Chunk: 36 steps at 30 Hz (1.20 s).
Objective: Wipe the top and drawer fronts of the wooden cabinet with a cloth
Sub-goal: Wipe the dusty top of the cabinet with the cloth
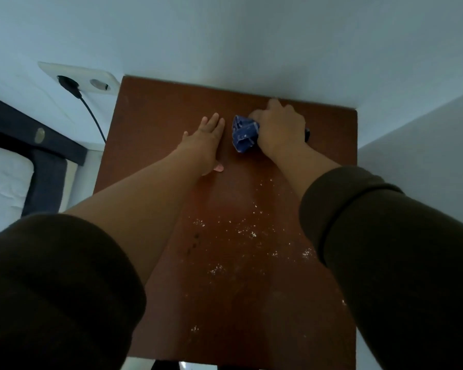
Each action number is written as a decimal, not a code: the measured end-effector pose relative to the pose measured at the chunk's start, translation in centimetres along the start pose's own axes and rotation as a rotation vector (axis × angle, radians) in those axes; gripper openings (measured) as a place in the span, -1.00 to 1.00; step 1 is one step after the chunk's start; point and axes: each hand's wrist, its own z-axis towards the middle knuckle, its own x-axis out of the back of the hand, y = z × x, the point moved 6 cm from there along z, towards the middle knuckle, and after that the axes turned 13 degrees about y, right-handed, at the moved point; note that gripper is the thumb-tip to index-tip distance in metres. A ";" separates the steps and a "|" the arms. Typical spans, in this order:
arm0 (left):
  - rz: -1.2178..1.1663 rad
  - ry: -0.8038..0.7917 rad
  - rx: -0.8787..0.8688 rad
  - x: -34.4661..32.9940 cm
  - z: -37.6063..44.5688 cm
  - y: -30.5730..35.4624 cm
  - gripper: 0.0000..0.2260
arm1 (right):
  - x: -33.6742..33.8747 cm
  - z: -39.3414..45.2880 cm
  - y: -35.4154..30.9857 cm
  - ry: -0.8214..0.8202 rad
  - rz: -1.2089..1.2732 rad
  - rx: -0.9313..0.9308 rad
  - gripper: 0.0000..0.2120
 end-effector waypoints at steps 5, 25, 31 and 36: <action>-0.111 0.139 0.139 -0.4 -1.6 -0.5 -0.17 | 0.2 -8.4 -2.5 -0.017 0.010 0.023 -0.68; -0.053 0.049 -0.045 -1.6 -0.8 5.5 -0.14 | 1.4 -4.7 5.4 0.128 -0.027 -0.064 -0.67; 0.020 -0.001 -0.034 -1.3 0.8 6.4 -0.03 | 0.7 1.1 8.0 0.189 -0.023 -0.111 -0.70; -0.003 -0.037 -0.019 -1.5 0.7 6.2 -0.03 | -1.2 3.1 7.8 0.152 -0.016 -0.116 -0.71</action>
